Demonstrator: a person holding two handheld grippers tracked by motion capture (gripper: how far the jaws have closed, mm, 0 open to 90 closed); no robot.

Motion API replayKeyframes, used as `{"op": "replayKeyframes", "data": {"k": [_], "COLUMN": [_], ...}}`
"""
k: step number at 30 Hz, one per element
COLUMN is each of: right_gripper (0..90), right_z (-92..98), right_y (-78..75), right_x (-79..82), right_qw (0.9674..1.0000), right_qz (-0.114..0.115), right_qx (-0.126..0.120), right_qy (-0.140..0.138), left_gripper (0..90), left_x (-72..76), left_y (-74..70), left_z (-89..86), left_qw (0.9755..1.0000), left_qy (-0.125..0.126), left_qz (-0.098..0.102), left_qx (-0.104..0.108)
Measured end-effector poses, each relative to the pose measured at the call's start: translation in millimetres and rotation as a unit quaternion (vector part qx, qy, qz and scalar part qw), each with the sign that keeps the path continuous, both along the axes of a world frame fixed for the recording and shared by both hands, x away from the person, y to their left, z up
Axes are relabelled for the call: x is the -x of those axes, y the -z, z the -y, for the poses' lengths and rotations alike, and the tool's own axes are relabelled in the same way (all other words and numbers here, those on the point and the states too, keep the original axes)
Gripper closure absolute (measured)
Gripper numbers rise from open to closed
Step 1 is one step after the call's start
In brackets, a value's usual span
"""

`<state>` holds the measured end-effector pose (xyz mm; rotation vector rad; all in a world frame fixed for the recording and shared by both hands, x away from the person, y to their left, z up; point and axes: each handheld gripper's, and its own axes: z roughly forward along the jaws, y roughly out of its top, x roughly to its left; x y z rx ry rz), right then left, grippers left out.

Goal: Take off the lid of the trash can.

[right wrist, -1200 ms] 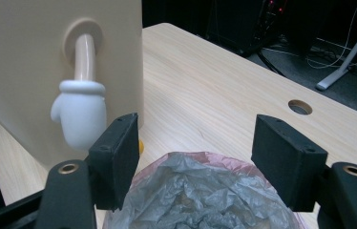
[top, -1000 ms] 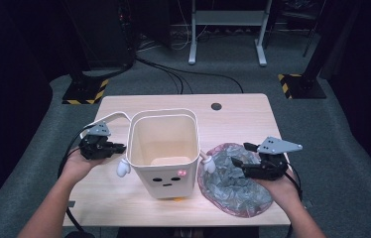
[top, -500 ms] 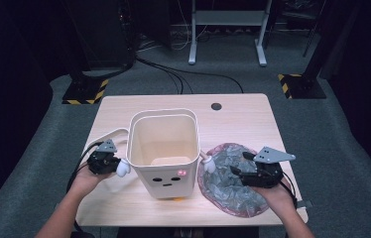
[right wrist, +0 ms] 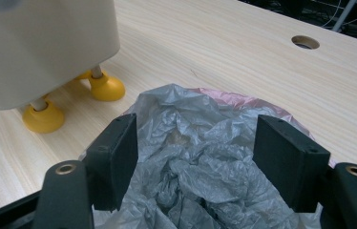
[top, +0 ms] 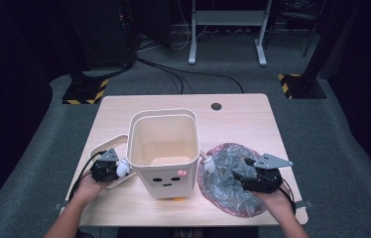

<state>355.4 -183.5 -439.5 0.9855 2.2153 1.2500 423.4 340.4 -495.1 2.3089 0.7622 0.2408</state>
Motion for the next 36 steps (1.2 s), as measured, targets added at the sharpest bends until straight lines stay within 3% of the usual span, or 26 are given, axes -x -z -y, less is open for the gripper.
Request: {"op": "replayKeyframes", "data": {"k": [6,9,12,20,29,33,36], "right_gripper": [31.1,31.0,29.0,18.3,11.0,6.0,1.3], "right_z": [0.1,-0.9,-2.1,-3.7,-4.2,-5.5,-8.8], "right_y": [7.8,13.2,18.8,27.8,39.1,41.6,45.4], "right_x": [-0.6,-0.8,-1.8,-5.5,-12.6,-15.5,-19.2], "right_qw": [0.9999,0.9999,0.9998,0.9997,0.9987,0.9981,0.9972], "right_qz": [-0.005,-0.003,0.000,-0.007,-0.027,-0.036,-0.041], "right_qx": [-0.010,-0.013,-0.014,0.005,0.023,0.031,0.046], "right_qy": [0.005,0.009,0.016,0.024,0.035,0.039,0.042], "left_gripper": [82.9,61.0,48.3,30.8,30.5,30.4,30.2], "left_x": [1.1,1.4,2.3,7.2,22.8,29.7,34.1], "left_y": [4.7,3.9,2.0,-3.7,-9.2,-11.6,-14.3], "left_z": [-1.2,0.2,0.5,-2.8,-12.0,-20.8,-27.1], "left_qw": [1.0000,0.9999,0.9996,0.9984,0.9970,0.9945,0.9908], "left_qy": [0.005,-0.004,-0.018,-0.047,-0.058,-0.074,-0.089], "left_qz": [-0.001,0.006,0.012,0.014,0.028,0.039,0.044], "left_qx": [0.006,0.010,0.017,0.027,0.042,0.063,0.092]}}
